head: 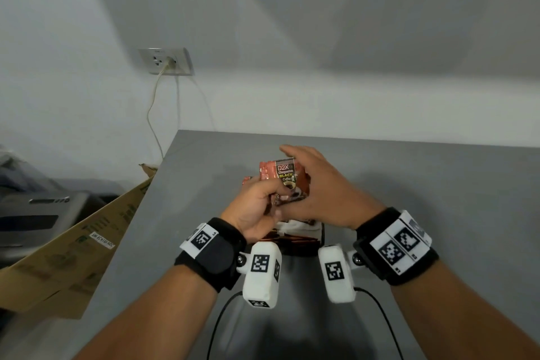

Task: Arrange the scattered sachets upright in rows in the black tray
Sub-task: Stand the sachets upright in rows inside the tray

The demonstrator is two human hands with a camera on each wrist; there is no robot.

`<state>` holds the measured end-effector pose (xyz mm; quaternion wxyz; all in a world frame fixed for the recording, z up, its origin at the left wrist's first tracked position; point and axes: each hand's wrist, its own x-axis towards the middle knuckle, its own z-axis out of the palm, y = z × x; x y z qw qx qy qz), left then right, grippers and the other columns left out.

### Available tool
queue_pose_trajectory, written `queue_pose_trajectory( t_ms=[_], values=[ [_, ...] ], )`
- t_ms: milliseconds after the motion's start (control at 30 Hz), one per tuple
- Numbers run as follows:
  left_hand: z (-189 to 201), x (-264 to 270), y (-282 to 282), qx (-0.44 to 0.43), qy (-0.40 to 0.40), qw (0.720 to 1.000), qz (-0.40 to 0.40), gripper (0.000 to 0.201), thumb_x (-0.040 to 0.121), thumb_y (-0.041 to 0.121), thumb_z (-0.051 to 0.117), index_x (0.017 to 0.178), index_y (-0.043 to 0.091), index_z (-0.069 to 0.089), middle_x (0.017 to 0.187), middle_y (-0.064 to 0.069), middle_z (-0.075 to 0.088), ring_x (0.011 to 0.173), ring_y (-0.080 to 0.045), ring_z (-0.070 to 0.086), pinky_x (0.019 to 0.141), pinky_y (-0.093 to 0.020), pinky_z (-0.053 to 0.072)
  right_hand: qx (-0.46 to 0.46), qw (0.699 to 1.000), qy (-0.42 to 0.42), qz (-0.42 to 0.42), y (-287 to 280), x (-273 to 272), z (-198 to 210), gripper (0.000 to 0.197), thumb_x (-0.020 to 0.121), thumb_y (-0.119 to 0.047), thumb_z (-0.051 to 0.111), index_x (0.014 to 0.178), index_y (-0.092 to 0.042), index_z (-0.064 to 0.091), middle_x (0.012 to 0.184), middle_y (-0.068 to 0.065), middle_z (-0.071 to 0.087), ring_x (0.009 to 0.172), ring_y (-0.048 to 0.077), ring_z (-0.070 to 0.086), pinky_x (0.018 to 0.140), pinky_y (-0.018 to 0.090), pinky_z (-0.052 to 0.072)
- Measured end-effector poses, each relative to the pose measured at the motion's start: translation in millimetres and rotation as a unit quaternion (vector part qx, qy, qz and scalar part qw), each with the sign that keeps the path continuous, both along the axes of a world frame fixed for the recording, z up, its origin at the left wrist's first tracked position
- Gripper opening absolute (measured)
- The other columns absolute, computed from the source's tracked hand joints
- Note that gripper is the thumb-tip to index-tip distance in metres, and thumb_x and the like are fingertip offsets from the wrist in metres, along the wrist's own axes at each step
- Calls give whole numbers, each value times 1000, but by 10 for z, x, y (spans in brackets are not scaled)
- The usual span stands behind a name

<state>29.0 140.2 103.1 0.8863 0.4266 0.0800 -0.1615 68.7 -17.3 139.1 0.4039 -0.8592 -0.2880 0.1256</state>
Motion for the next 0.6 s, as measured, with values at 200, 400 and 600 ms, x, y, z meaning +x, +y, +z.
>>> queue_pose_trajectory(
  t_ms=[200,400,600],
  values=[
    [-1,1,-3,41,-10,999,24,54,79,-2,63,132,-9,53,118,-25,64,97,-31,67,77,-40,57,163,977,73,-119,-13,-59,-129,32,92,-21,70,122,-27,66,107,-10,73,97,6,69,90,35,58],
    [8,4,24,14,-8,1000,27,39,88,8,52,125,1,59,108,-17,71,90,-24,69,79,-37,59,165,976,54,-134,-28,-69,-162,21,92,-13,70,107,-27,76,102,0,71,85,4,68,76,10,50],
    [-54,3,51,57,1,996,76,26,97,7,46,116,0,62,103,-20,72,87,-28,69,74,-39,54,221,950,92,-200,-62,-44,-219,21,94,-4,61,106,-19,71,95,0,77,87,18,74,80,39,59]
  ],
)
